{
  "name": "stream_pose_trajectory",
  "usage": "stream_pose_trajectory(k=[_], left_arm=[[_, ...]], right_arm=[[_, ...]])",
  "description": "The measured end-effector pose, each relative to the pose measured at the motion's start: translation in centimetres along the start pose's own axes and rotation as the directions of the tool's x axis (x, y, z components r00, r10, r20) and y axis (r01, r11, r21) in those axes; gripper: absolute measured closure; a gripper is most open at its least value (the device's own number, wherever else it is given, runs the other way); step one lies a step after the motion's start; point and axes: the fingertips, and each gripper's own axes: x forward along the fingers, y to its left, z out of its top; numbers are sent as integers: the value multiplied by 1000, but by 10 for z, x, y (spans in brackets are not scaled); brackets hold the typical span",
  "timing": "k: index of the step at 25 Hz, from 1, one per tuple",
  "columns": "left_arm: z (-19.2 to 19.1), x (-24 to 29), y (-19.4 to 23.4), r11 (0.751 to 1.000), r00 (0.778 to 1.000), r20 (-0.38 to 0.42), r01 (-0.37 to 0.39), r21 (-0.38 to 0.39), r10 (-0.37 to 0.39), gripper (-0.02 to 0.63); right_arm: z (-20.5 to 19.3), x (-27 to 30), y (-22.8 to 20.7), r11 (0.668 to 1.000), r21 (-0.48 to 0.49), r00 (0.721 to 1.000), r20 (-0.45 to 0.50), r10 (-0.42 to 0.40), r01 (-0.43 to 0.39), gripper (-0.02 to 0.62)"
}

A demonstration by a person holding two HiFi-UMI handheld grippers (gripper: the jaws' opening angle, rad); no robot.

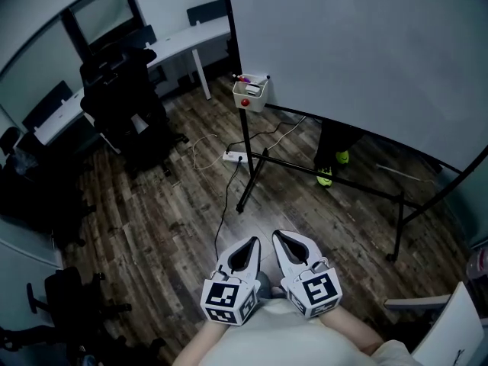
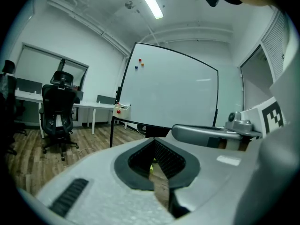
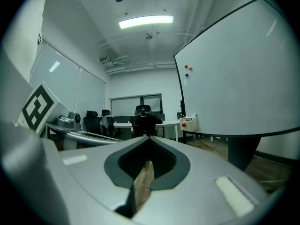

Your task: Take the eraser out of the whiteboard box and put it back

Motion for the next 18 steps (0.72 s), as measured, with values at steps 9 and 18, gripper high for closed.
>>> stream_pose_trajectory(k=[9,18], left_arm=[[1,18,4,1000,1000,-16,16,7,-16,603],[15,41,27,1000,1000,-12,14,-2,-14,603]], right_arm=[[1,4,-14,999,8,999,5,-32,32,591],[3,38,-22,1000,1,1000,-9,-14,14,591]])
